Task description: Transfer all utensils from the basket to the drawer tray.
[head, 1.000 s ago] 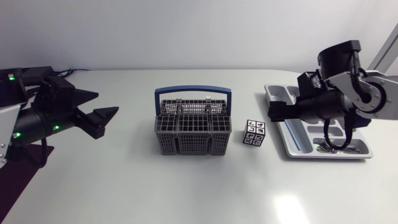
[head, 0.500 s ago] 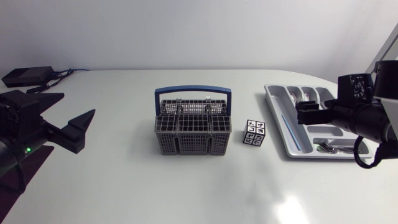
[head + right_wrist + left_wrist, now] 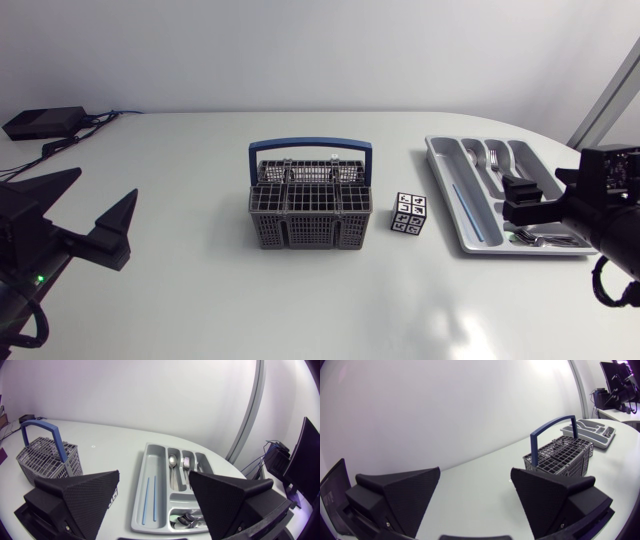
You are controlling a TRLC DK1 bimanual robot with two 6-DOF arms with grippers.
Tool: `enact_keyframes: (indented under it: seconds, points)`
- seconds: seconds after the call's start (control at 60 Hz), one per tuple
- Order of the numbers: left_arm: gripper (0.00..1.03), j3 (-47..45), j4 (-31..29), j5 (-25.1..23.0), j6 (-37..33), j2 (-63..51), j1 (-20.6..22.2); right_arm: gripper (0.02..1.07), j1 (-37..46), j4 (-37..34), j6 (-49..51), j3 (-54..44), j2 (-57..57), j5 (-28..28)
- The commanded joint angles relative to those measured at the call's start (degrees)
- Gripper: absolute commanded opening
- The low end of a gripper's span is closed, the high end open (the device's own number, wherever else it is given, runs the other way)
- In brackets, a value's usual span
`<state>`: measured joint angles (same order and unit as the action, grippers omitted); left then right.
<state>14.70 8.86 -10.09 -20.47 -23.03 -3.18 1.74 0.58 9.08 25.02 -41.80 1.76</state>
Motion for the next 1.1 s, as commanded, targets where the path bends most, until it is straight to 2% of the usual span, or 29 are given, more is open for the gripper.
enact_keyframes:
  seconds: [0.0, 0.45, 0.683, 1.083]
  points:
    - [0.99, -2.61, -0.68, 1.01, 3.33, 2.56, 0.62, 1.02, 0.9, 1.53, 1.73, -3.04, 2.34, 0.44]
    - [0.99, -10.51, -6.03, 6.94, 14.53, 15.94, 2.29, 1.02, 2.48, 7.59, 3.4, -12.45, 11.48, 1.05]
    - [0.99, -14.54, -8.76, 9.97, 20.25, 22.76, 3.15, 1.02, 2.18, 7.25, 2.27, -14.91, 16.35, 0.75]
    - [0.99, -14.7, -8.86, 10.09, 20.47, 23.03, 3.18, 1.02, 0.23, 3.36, -3.37, -19.93, 29.0, -0.5]
